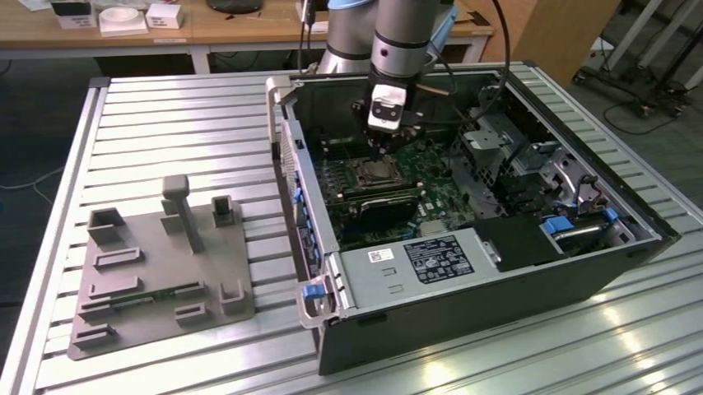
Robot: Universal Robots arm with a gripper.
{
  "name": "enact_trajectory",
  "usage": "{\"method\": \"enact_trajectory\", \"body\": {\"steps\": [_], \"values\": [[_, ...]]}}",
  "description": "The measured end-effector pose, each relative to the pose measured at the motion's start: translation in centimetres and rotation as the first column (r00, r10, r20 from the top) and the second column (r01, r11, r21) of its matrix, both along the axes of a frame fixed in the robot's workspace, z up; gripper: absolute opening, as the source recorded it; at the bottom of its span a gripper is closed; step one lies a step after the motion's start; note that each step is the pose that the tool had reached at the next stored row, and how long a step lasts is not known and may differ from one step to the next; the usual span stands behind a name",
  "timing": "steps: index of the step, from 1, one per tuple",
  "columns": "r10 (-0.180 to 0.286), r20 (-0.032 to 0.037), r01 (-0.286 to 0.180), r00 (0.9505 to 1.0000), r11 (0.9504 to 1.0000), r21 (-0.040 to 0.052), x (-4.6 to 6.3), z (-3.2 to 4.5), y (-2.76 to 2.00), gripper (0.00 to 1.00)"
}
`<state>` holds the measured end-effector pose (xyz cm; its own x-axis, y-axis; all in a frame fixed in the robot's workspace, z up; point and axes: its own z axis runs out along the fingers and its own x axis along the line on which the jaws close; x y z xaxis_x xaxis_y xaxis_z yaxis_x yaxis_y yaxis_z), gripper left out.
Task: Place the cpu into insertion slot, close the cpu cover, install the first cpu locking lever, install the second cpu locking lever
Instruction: 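Install the first cpu locking lever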
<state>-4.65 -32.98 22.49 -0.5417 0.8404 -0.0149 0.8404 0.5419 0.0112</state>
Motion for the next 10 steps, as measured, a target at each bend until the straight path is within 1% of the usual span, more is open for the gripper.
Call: {"method": "enact_trajectory", "body": {"steps": [2, 4, 5, 10], "values": [[0.033, 0.0000, -0.033, 0.9995, 0.9995, 0.0000, 0.00, 0.00, 0.00, 0.10], [0.065, 0.0000, -0.065, 0.9979, 0.9979, -0.0001, 0.00, 0.00, 0.00, 0.10], [0.074, 0.0001, -0.074, 0.9973, 0.9973, 0.0000, 0.00, 0.00, 0.00, 0.10], [0.074, 0.0000, -0.074, 0.9973, 0.9973, 0.0000, 0.00, 0.00, -0.01, 0.10]]}}
